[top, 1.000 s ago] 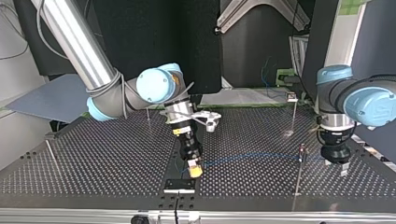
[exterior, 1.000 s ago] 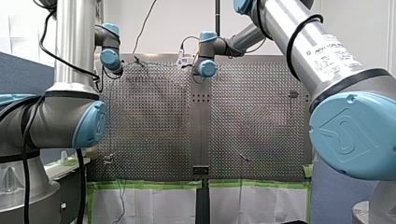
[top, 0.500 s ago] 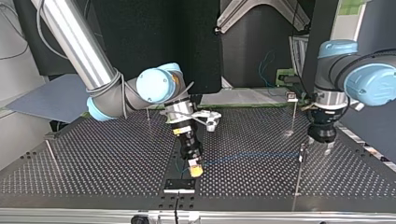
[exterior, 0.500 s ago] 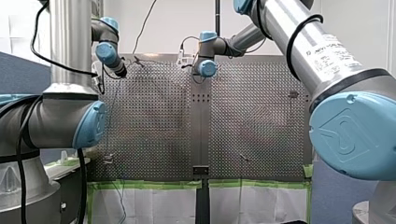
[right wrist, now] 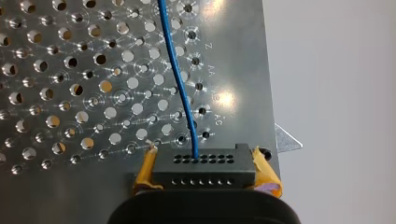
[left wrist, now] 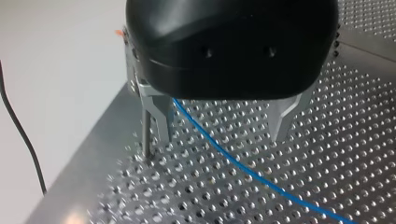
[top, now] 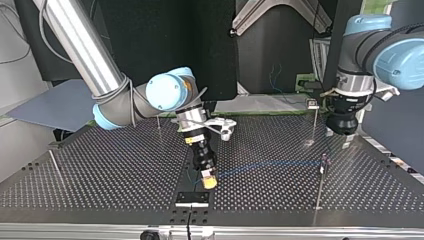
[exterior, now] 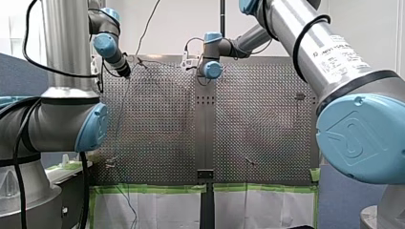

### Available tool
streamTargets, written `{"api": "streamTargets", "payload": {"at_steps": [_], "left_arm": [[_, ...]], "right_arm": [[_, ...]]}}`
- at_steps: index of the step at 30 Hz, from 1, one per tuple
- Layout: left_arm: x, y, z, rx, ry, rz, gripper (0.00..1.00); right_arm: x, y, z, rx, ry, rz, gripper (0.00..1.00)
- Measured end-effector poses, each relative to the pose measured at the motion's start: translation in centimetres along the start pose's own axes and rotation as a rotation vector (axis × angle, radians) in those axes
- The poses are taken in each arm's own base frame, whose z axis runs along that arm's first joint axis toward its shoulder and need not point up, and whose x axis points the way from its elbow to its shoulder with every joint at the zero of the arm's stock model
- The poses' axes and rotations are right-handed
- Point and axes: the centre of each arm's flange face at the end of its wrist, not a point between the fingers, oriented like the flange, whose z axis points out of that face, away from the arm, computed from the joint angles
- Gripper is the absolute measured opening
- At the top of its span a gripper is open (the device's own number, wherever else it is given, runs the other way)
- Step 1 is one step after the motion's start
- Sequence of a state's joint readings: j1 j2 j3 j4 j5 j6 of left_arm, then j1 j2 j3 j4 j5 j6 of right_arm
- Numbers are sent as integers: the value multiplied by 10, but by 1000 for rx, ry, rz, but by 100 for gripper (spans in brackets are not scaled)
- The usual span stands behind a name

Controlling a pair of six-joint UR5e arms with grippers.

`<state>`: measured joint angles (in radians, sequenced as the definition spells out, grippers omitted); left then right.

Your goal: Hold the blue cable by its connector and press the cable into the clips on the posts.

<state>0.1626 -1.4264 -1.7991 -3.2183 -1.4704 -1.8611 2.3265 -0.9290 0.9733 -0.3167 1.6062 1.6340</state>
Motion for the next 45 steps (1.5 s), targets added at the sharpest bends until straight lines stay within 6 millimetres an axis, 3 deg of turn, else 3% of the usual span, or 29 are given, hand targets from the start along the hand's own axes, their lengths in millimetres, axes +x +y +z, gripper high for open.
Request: {"api": "streamTargets", "payload": {"at_steps": [16,28,45], "left_arm": [[-38,-31,-54,125,-82,158,100],[-26,-38,-31,167,-82,248,100],[-29,-42,-27,171,-123,224,100]], "right_arm": [[0,1,0,-1,-4,1,0],[-2,0,0,-1,-7,6,0],[-5,2,0,-2,-11,6,0]]}}
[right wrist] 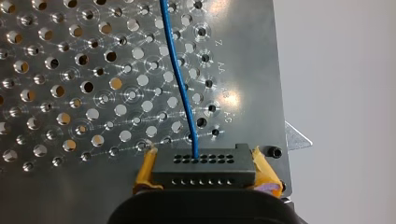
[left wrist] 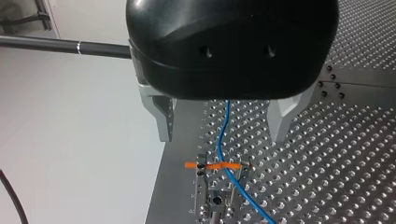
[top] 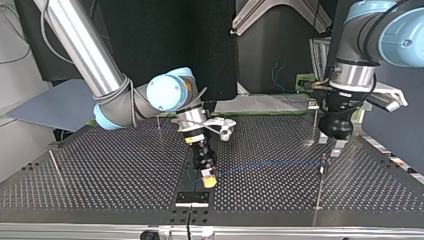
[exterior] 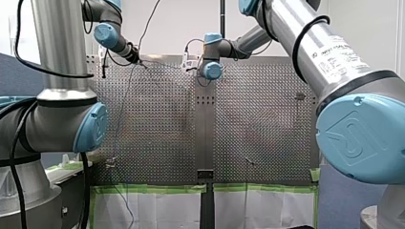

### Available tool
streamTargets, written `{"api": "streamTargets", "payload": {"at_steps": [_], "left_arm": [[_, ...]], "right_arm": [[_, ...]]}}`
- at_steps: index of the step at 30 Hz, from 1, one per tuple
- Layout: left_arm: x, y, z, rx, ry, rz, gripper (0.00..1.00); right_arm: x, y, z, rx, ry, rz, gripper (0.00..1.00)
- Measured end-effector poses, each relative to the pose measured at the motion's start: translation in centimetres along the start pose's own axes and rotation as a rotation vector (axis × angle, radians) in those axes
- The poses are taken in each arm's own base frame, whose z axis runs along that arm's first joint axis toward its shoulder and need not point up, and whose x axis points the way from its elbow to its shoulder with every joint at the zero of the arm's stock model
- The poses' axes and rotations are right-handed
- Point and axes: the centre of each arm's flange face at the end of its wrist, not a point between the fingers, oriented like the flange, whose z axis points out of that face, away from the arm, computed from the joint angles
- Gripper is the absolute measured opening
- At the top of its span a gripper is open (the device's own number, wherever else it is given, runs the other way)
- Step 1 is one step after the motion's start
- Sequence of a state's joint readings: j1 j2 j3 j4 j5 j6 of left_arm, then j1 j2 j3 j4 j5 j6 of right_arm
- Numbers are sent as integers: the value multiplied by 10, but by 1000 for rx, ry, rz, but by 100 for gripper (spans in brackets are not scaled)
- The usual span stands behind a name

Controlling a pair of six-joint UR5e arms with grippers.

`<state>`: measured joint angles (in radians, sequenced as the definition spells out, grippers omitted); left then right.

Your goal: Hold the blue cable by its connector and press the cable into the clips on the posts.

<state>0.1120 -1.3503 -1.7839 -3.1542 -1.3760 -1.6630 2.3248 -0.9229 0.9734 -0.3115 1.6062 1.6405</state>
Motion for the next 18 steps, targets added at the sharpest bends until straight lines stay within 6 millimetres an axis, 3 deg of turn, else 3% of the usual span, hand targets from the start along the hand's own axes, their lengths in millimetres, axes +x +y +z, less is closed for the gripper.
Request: {"api": "streamTargets", "payload": {"at_steps": [18], "left_arm": [[1,1,-2,-20,10,-5,100]], "right_arm": [[-4,0,0,1,-4,1,0]]}}
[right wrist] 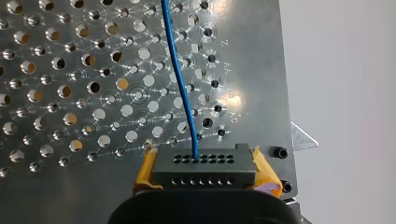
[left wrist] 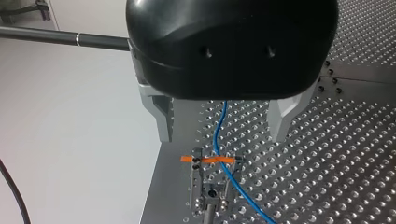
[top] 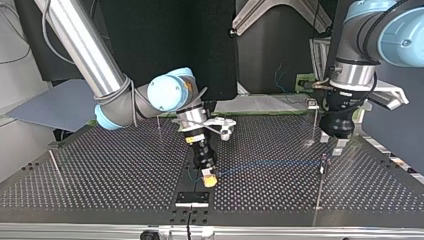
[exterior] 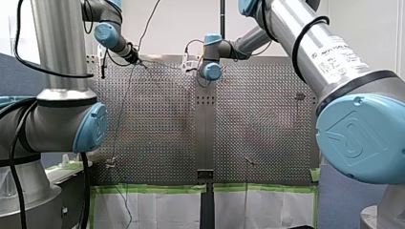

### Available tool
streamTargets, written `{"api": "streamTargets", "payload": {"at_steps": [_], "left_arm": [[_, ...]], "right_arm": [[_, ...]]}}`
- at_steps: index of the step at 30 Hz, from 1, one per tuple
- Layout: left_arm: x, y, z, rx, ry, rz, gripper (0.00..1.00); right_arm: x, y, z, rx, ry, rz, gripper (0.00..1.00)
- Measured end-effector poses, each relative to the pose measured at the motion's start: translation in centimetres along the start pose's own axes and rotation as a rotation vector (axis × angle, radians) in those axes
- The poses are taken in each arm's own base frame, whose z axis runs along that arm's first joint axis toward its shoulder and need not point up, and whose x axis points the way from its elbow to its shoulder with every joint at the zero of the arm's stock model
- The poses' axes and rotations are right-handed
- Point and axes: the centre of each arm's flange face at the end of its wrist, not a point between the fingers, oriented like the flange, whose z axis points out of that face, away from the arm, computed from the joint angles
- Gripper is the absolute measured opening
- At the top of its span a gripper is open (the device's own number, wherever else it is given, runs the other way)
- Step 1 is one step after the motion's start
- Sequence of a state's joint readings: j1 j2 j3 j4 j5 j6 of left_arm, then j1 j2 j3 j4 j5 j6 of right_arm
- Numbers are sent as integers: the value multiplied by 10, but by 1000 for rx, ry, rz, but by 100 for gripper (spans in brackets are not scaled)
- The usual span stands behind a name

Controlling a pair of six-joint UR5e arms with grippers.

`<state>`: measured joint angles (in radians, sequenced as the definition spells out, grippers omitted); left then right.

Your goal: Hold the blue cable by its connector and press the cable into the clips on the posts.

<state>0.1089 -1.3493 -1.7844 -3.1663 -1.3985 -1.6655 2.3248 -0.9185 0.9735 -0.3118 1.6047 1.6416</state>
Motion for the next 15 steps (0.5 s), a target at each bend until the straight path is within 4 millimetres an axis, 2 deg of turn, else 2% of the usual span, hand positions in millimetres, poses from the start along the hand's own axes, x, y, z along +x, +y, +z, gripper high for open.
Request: {"api": "streamTargets", "payload": {"at_steps": [9,15], "left_arm": [[2,-9,2,27,-3,21,100],[-1,-24,15,40,-36,8,100]], "right_arm": [[-1,0,0,-1,-1,0,0],[-2,0,0,-2,-3,0,0]]}}
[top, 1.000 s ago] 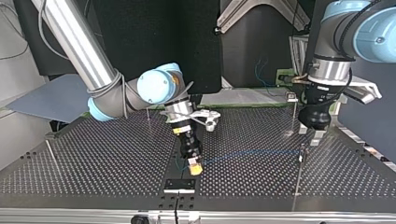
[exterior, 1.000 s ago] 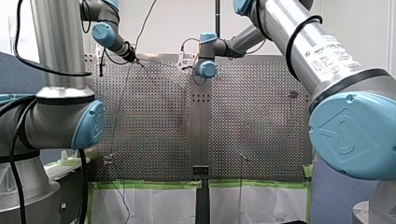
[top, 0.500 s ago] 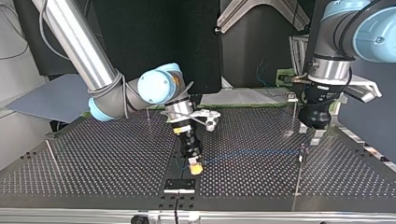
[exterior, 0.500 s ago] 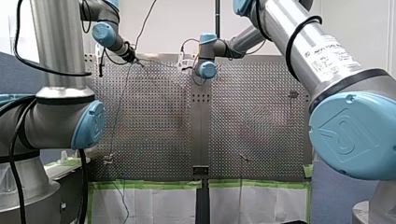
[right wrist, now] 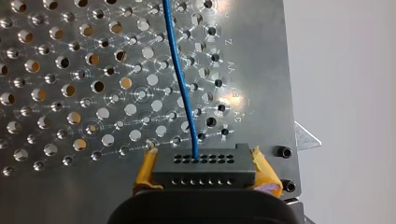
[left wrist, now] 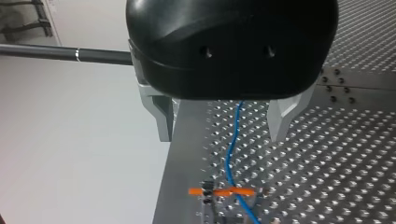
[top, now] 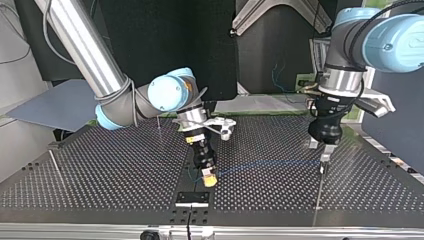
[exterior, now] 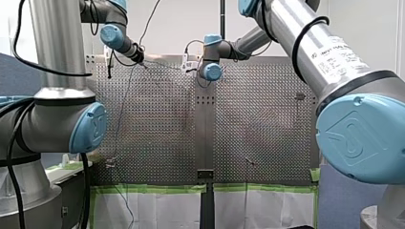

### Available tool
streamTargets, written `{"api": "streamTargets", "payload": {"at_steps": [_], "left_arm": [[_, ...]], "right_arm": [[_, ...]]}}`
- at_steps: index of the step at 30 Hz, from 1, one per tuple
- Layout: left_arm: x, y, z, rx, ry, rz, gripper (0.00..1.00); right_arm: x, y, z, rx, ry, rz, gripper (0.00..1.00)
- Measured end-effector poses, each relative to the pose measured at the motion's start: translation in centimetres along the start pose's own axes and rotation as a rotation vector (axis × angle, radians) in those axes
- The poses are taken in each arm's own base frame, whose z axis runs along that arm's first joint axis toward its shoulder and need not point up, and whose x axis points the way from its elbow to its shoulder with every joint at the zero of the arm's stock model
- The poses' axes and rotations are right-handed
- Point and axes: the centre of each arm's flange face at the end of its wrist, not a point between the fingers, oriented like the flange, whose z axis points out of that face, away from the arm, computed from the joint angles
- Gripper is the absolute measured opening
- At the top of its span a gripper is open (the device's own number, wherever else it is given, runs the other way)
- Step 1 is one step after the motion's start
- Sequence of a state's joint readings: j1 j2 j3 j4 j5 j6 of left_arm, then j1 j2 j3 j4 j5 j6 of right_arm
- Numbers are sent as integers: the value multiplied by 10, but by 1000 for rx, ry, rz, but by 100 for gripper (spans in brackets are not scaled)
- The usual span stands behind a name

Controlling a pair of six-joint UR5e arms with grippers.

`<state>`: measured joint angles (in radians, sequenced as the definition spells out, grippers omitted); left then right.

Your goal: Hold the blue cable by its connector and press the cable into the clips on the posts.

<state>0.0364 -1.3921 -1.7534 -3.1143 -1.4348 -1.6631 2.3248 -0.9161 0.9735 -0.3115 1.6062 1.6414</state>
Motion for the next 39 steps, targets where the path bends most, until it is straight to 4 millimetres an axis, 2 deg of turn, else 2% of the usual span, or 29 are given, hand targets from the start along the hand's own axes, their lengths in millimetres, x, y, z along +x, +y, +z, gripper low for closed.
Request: {"api": "streamTargets", "payload": {"at_steps": [9,17,22,31,39], "left_arm": [[2,-24,28,5,-39,-8,100],[36,-49,43,-1,16,-10,100],[47,-55,56,-24,23,-9,100],[20,-48,75,-108,-71,-15,100],[17,-43,76,-157,-82,-15,100]], "right_arm": [[-1,2,0,-2,-1,-2,0],[-2,7,2,-8,-2,-6,0],[-3,8,2,-8,-3,-7,0],[-4,8,2,-8,-4,-10,0],[-4,8,2,-8,-5,-10,0]]}}
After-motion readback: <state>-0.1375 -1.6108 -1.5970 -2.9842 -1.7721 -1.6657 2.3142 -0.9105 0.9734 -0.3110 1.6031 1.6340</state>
